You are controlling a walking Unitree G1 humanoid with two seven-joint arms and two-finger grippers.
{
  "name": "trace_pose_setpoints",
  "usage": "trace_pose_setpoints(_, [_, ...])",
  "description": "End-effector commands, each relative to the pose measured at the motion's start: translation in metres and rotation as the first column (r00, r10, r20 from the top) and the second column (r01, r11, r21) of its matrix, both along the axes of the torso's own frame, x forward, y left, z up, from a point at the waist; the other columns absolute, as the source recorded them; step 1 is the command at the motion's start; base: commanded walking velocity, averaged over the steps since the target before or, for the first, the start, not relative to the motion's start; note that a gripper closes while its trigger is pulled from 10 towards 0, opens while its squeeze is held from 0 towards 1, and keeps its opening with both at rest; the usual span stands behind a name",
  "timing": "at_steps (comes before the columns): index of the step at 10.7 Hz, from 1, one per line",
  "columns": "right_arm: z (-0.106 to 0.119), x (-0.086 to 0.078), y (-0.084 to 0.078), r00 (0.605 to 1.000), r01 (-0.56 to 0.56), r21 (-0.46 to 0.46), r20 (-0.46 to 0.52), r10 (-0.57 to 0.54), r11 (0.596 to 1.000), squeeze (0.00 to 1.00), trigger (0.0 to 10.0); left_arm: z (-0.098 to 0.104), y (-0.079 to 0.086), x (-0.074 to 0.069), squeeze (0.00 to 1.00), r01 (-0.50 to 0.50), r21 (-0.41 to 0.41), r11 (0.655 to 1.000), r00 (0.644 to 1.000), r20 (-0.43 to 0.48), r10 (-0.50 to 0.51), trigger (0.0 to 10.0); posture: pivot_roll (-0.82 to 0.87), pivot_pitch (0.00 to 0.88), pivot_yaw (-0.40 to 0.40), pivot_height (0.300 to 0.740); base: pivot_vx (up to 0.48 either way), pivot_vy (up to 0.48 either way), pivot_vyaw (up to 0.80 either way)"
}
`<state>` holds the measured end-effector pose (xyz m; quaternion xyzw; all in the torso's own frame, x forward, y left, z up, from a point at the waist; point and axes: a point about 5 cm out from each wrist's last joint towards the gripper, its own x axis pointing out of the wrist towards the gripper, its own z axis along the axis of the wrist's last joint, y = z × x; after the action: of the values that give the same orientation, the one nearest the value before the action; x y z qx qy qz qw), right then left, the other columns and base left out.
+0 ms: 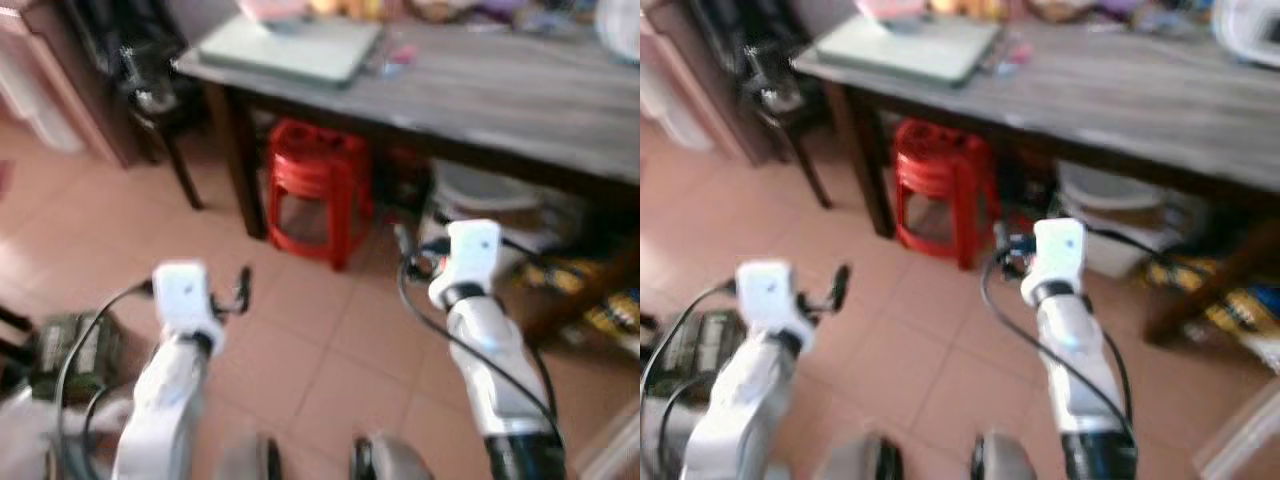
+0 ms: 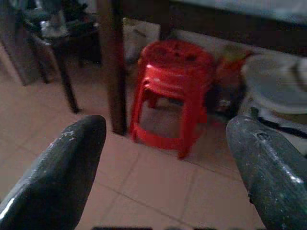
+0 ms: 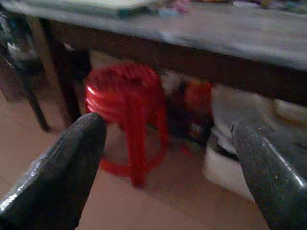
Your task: Setting the table
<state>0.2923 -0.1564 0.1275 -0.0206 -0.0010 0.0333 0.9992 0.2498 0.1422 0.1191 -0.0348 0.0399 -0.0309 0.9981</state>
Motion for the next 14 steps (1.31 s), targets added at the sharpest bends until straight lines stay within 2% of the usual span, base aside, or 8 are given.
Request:
trace_pose_setpoints(1, [0.003,0.001,0.003,1.000,-0.011,0.007,0.008,0.011,1.000,0.00,10.0,0.006,0.001,0.001,0.00,0.009,0.005,1.000,0.998,0.064,-0.009,10.0,-0.05,0.156,0.022,0.740,0.000,0.000,-0.63])
trace_pose_setpoints(2, [0.005,0.002,0.003,1.000,-0.014,0.005,0.013,0.014,1.000,0.00,10.0,0.009,0.001,0.003,0.00,0.002,0.031,1.000,0.996,0.089,-0.004,10.0,-0.05,0.157,0.021,0.740,0.000,0.000,-0.64])
trace_pose_setpoints(3, [0.008,0.004,0.003,0.999,-0.024,0.002,0.026,0.024,1.000,0.00,10.0,0.011,-0.001,0.004,0.00,0.042,-0.024,0.999,0.995,0.090,-0.040,10.0,-0.05,0.158,0.016,0.740,0.000,0.000,0.00])
trace_pose_setpoints(5, [0.009,0.003,0.005,0.999,-0.035,0.003,0.028,0.035,0.999,0.00,10.0,0.009,-0.007,-0.001,0.00,0.071,-0.008,0.997,0.993,0.096,-0.070,10.0,-0.05,0.158,0.013,0.740,0.000,0.000,0.00])
trace_pose_setpoints(7, [0.009,0.003,0.006,0.998,-0.049,0.008,0.029,0.049,0.999,0.00,10.0,0.008,-0.011,-0.003,0.00,0.093,-0.043,0.995,0.992,0.093,-0.089,10.0,-0.05,0.159,0.012,0.740,0.000,-0.480,0.00])
trace_pose_setpoints(10, [0.011,0.004,0.005,0.999,-0.040,0.009,0.031,0.040,0.999,0.00,10.0,0.009,-0.012,-0.003,0.00,0.100,-0.049,0.994,0.991,0.098,-0.095,10.0,-0.05,0.164,0.011,0.740,0.000,-0.480,-0.43])
trace_pose_setpoints(14, [0.020,0.011,0.012,0.996,-0.061,0.006,0.068,0.061,0.998,0.00,10.0,0.012,-0.017,0.001,0.00,0.122,-0.054,0.991,0.987,0.109,-0.115,10.0,-0.06,0.170,0.023,0.740,0.000,-0.480,0.00])
